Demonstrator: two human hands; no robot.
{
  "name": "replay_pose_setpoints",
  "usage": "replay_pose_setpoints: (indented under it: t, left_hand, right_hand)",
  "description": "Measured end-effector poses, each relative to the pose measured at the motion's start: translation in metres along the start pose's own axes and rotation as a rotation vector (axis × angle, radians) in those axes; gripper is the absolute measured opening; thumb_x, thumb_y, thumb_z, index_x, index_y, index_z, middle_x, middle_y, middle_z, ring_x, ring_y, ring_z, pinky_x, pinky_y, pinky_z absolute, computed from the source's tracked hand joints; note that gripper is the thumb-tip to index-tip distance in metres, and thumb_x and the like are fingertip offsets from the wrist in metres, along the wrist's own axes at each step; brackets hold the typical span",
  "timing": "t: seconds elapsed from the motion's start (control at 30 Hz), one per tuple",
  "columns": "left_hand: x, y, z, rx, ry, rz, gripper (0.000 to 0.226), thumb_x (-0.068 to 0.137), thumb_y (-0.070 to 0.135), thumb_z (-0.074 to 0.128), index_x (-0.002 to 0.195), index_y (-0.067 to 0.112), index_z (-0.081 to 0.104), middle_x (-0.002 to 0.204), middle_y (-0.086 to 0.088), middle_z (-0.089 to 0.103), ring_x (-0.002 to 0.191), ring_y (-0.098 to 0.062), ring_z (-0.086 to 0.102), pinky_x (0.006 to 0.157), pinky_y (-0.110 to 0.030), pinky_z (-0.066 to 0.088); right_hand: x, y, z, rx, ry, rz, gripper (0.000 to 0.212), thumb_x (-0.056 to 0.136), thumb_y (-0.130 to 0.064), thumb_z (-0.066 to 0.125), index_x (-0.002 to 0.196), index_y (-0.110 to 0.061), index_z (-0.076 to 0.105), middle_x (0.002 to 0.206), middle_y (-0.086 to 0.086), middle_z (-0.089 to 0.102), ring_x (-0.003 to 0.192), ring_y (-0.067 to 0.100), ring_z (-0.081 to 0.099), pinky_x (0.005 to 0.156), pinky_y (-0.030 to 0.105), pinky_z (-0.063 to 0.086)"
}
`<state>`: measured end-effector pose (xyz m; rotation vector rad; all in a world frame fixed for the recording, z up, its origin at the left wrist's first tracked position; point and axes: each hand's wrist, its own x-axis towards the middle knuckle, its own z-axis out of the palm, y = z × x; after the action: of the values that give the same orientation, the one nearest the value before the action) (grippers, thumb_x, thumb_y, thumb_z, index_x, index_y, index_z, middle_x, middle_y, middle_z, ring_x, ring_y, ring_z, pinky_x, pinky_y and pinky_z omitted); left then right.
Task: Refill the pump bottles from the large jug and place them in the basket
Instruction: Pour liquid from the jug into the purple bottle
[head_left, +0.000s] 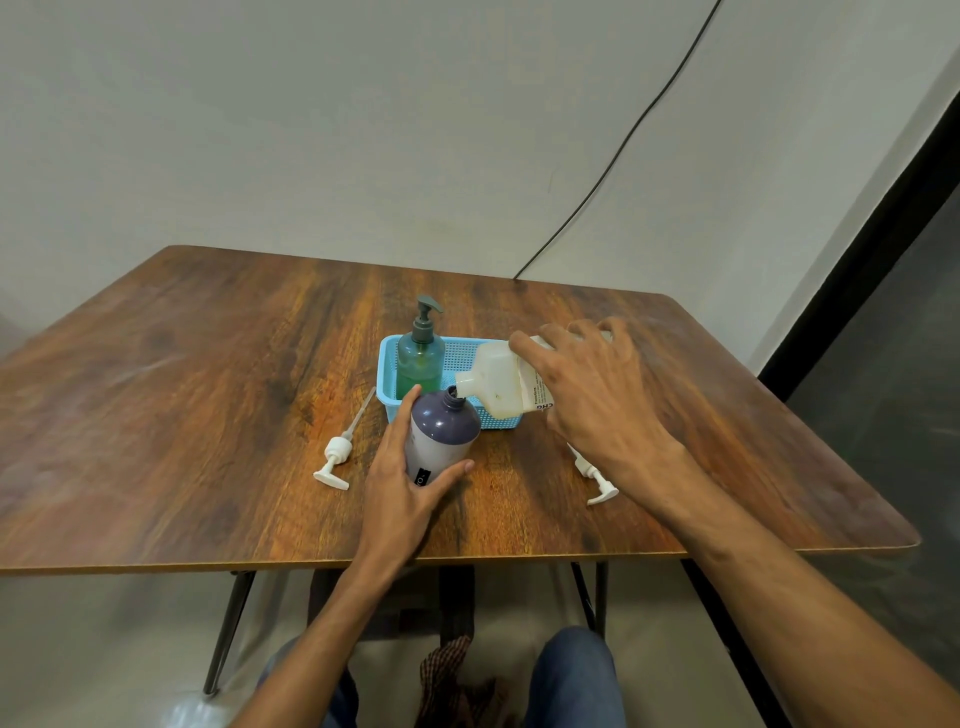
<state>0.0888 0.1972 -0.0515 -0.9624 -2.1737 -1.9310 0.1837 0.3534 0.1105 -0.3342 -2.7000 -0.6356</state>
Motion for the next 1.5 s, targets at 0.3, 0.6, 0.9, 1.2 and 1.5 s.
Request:
replay_pose_setpoints:
  t: [0.3, 0.6, 0.9, 1.2, 1.5]
  left_hand:
    - [0.0004, 0.0025, -0.0004, 0.009, 0.004, 0.006, 0.099, 0.077, 0.034, 0.087, 0.158, 0.027, 0.029, 0.153, 0.004, 0.049, 0.132, -0.002, 0.052, 0.102, -0.006, 0.04]
    - [0.0, 0.0011, -0.0003, 0.016, 0.002, 0.002, 0.1, 0.078, 0.033, 0.087, 0.158, 0.027, 0.027, 0.155, 0.003, 0.046, 0.133, -0.003, 0.049, 0.102, -0.004, 0.039]
    - [0.0007, -0.0005, 0.0002, -0.01, -0.006, -0.006, 0.101, 0.078, 0.035, 0.087, 0.158, 0.032, 0.027, 0.154, 0.008, 0.046, 0.134, -0.001, 0.049, 0.104, -0.008, 0.04]
    - [-0.001, -0.0005, 0.0, -0.008, 0.008, -0.003, 0.099, 0.078, 0.034, 0.088, 0.158, 0.031, 0.029, 0.153, 0.007, 0.048, 0.134, -0.003, 0.051, 0.107, -0.017, 0.044]
    - [-0.0009, -0.0003, 0.0001, -0.001, 0.003, -0.006, 0.1, 0.077, 0.035, 0.088, 0.158, 0.031, 0.028, 0.153, 0.006, 0.048, 0.133, -0.004, 0.051, 0.105, -0.012, 0.043]
  right_hand:
    - [0.0013, -0.0003, -0.0008, 0.003, -0.013, -0.007, 0.07, 0.08, -0.031, 0.077, 0.141, -0.029, 0.041, 0.133, 0.007, 0.059, 0.121, 0.035, 0.054, 0.1, 0.053, 0.035]
    - [-0.0004, -0.0006, -0.002, -0.008, -0.013, -0.008, 0.07, 0.083, -0.033, 0.076, 0.143, -0.029, 0.04, 0.137, 0.007, 0.057, 0.124, 0.035, 0.053, 0.101, 0.054, 0.035]
    - [0.0007, -0.0005, -0.0019, -0.005, -0.021, -0.006, 0.072, 0.083, -0.033, 0.076, 0.144, -0.03, 0.038, 0.141, 0.007, 0.055, 0.128, 0.035, 0.05, 0.104, 0.055, 0.033]
    - [0.0017, -0.0014, -0.0019, -0.014, -0.011, -0.019, 0.068, 0.082, -0.031, 0.076, 0.14, -0.03, 0.042, 0.134, 0.006, 0.059, 0.123, 0.035, 0.053, 0.102, 0.053, 0.032]
    - [0.0007, -0.0009, -0.0028, -0.015, -0.012, -0.022, 0.07, 0.083, -0.034, 0.076, 0.142, -0.031, 0.039, 0.138, 0.007, 0.057, 0.126, 0.035, 0.052, 0.104, 0.054, 0.032]
